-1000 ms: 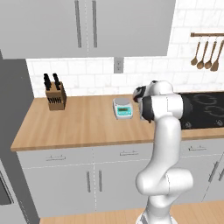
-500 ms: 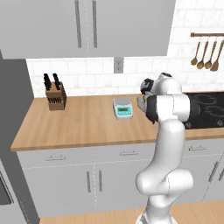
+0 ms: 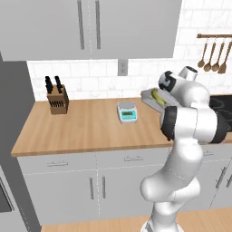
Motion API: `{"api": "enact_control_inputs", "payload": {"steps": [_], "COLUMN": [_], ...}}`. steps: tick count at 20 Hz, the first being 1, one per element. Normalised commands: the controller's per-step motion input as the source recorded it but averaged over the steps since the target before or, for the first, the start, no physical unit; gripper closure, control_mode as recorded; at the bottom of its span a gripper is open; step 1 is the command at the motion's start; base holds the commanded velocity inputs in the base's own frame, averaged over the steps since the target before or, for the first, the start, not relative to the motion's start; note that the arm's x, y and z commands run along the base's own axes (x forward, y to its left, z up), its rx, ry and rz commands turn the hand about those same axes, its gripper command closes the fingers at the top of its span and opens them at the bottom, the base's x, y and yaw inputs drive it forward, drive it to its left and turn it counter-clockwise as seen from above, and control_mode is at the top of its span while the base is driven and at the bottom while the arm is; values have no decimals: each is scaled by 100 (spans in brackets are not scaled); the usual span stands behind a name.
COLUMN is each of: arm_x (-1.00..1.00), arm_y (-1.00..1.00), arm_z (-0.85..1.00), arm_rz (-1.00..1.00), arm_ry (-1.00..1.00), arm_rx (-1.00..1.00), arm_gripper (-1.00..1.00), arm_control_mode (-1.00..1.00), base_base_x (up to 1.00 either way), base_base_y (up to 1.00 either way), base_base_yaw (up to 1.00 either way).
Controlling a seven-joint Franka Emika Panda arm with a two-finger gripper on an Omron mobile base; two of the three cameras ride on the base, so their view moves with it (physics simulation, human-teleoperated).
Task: Take the meat container that has the fish and place it on the second highest rack of the freezer. Then take the vegetable container that has the corn and cucumber and place it on the highest rack of the freezer.
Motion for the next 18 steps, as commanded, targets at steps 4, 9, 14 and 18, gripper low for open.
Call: {"api": "enact_control_inputs", "payload": {"steps": [4,9,14,18], "arm_x": [-100,-98,-100,-81], "arm_y": [2,12,21,35], "arm_z": [41,34,16,49], "arm_rz": [27,37,47,57], "arm_ry": [-32,-35,-2,8], "arm_rx": [-12,-20,-4,0], "arm_gripper": [100,100,100,100], "arm_control_mode": [-100,-100,-100,-100], "base_base_x": [0,0,0,0], "base_base_y": [0,0,0,0], "base_base_yaw": [0,0,0,0]}}
